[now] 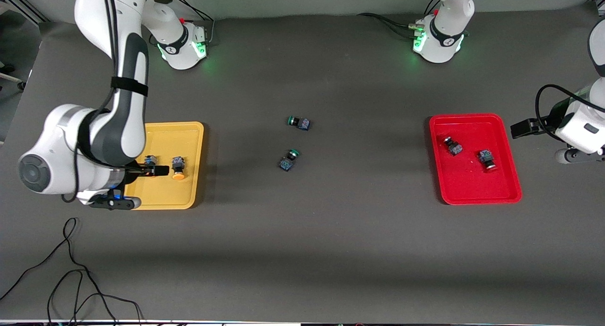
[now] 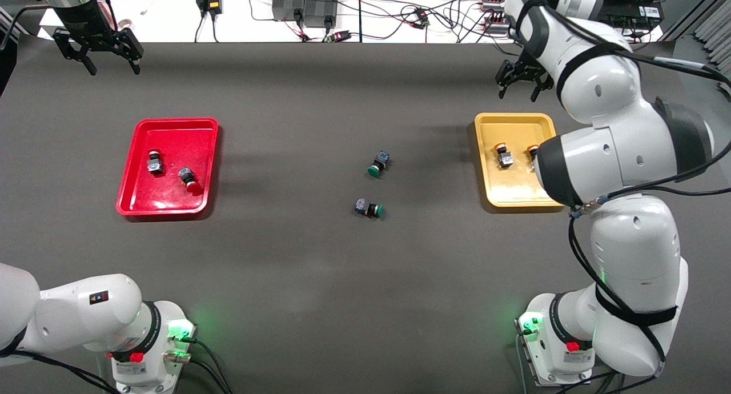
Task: Place red and yellow buttons in trays
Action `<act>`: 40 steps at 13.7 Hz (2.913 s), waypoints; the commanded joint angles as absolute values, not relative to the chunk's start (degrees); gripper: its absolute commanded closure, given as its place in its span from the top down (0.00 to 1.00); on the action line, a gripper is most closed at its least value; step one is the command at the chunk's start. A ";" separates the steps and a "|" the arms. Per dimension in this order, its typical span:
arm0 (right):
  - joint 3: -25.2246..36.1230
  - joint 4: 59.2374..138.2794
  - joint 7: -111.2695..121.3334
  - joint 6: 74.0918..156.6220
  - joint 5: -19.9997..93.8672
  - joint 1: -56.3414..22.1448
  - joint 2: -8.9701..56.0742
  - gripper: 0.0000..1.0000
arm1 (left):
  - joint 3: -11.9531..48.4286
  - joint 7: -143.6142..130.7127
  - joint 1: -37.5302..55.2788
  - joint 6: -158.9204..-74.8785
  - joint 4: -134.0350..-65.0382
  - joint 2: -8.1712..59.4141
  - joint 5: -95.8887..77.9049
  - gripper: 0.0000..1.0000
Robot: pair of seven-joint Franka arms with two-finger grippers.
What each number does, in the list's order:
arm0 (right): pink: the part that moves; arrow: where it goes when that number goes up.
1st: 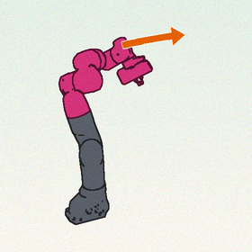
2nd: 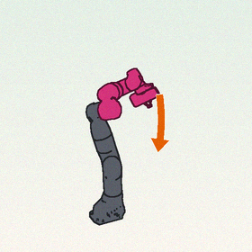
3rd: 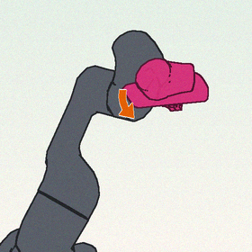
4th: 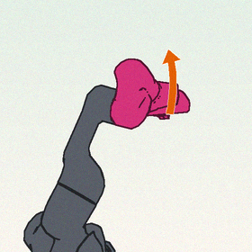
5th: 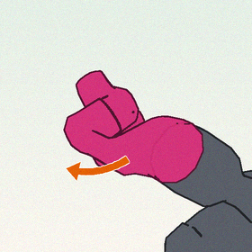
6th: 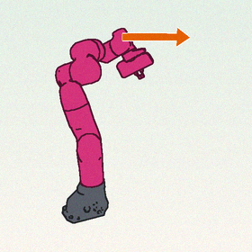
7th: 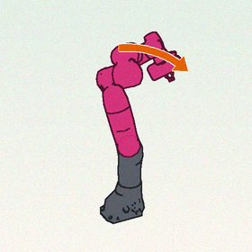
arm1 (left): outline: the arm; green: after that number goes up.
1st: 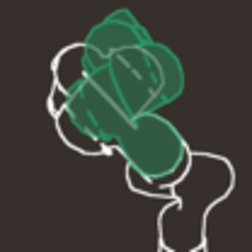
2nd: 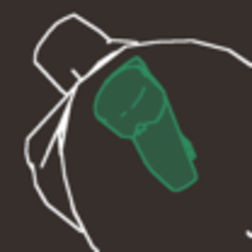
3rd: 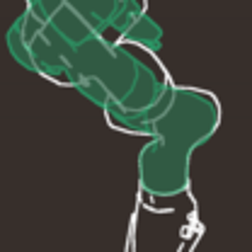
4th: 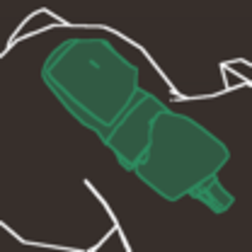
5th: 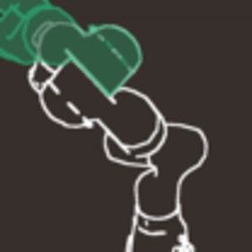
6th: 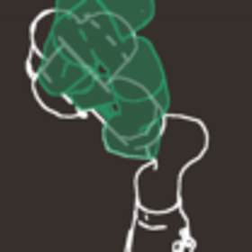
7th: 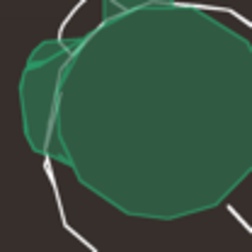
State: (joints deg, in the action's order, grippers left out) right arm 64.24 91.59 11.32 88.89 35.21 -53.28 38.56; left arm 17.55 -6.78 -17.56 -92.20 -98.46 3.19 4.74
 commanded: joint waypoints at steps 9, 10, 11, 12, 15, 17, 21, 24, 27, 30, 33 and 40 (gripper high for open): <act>35.83 92.28 -0.87 87.54 10.84 -32.22 10.57 1.00 | 3.52 -6.68 -3.34 -92.90 -105.65 -2.29 1.06 1.00; 30.03 93.07 -1.75 87.54 9.16 -26.77 8.46 1.00 | 3.86 -6.51 -3.69 -93.07 -105.82 -3.07 1.14 1.00; 24.14 93.51 -2.28 87.54 7.66 -21.24 6.44 1.00 | 3.78 -6.16 -3.60 -92.82 -106.43 -3.86 1.14 1.00; 18.95 93.95 -3.33 87.54 6.43 -16.31 4.76 1.00 | 3.43 -3.89 -3.86 -92.29 -106.44 -4.74 1.14 1.00; 8.46 95.71 -3.43 87.71 4.40 -4.95 1.33 1.00 | 2.55 -1.23 -3.96 -91.93 -106.52 -6.59 1.23 1.00; 5.37 95.19 -2.82 87.71 4.13 -0.11 0.88 1.00 | 2.81 -1.14 -3.78 -93.07 -106.88 -7.03 1.23 1.00; 5.36 93.60 -2.81 87.45 0.70 -0.44 -0.08 1.00 | 2.72 -1.14 -3.87 -94.75 -109.33 -9.93 1.23 1.00; 5.27 94.13 -3.07 89.46 0.62 -0.44 -0.79 1.00 | 2.90 -1.14 -3.52 -94.92 -110.04 -10.28 1.23 1.00; 5.27 94.13 -2.73 90.79 1.05 -0.53 -0.88 1.00 | 2.90 -1.14 -3.60 -94.57 -110.04 -10.99 1.23 1.00; 5.27 93.96 -2.55 90.88 0.70 -1.31 -0.44 1.00 | 2.81 -1.14 -3.78 -95.54 -110.04 -10.81 1.23 1.00; 5.45 93.87 -2.55 90.88 0.70 -1.76 0.00 1.00 | 2.64 -1.14 -4.04 -96.59 -110.13 -10.37 2.11 1.00; 5.80 94.04 -2.64 90.53 0.70 -1.76 0.70 1.00 | 2.55 -1.14 -3.78 -96.42 -110.31 -9.58 2.11 1.00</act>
